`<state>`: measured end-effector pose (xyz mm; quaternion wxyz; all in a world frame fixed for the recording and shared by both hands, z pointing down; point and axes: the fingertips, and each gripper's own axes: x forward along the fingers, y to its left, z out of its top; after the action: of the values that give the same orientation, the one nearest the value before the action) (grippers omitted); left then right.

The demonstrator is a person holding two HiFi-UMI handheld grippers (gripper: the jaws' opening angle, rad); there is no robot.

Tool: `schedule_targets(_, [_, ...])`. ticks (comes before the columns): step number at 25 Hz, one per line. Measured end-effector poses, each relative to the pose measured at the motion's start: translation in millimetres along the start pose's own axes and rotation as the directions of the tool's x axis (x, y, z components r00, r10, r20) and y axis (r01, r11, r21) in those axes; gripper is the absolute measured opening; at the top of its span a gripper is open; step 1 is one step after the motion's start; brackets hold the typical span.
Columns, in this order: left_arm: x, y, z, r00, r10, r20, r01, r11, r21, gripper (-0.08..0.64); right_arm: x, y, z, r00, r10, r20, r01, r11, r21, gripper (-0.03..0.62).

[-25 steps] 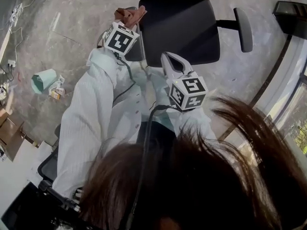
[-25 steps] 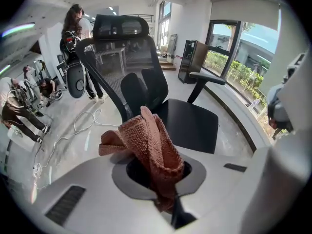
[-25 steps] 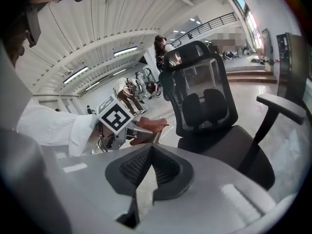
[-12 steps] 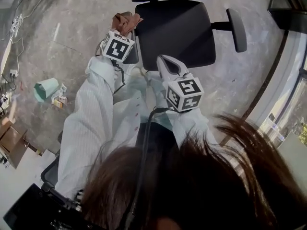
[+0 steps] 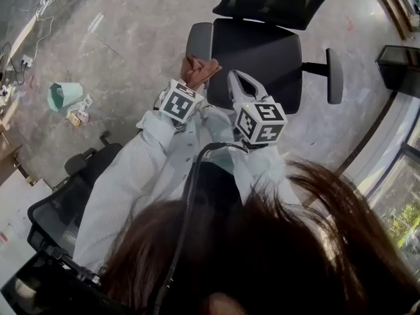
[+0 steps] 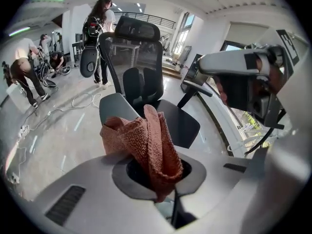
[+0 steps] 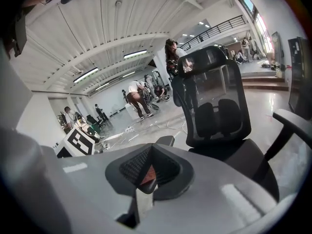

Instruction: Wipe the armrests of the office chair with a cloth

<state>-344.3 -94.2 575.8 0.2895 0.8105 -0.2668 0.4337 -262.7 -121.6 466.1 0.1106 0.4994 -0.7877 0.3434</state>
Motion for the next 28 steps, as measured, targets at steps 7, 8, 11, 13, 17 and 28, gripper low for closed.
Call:
schedule_targets(7, [-9.4, -11.5, -9.2, 0.999, -0.022, 0.037, 0.025, 0.996, -0.085, 0.037, 4.6, 26.1, 4.0, 0.999, 0.036, -0.020, -0.037, 0.998, -0.060, 0.000])
schedule_targets(8, [-14.8, -10.4, -8.5, 0.998, -0.027, 0.064, 0.035, 0.993, -0.116, 0.037, 4.1, 30.6, 3.4, 0.999, 0.032, -0.017, -0.033, 0.997, -0.068, 0.000])
schedule_targets(11, [-47.2, -3.2, 9.3, 0.978, -0.014, 0.207, 0.055, 0.979, -0.195, 0.037, 1.5, 43.8, 11.1, 1.000, 0.022, 0.012, -0.021, 0.995, -0.094, 0.000])
schedule_targets(13, [-78.0, 3.5, 30.3, 0.948, 0.022, 0.318, 0.055, 0.971, -0.233, 0.037, -1.5, 51.3, 24.6, 0.999, 0.026, 0.036, -0.022, 0.994, -0.107, 0.002])
schedule_targets(17, [-152.6, 10.5, 77.9, 0.849, 0.101, 0.519, 0.035, 0.968, -0.247, 0.037, -15.0, 75.1, 66.6, 0.991, 0.070, 0.115, -0.052, 0.987, -0.154, 0.000])
schedule_targets(28, [-278.0, -4.7, 126.3, 0.644, 0.173, 0.745, -0.081, 0.984, -0.159, 0.037, -49.4, 156.3, 123.2, 0.947, 0.240, 0.212, -0.168, 0.936, -0.309, 0.000])
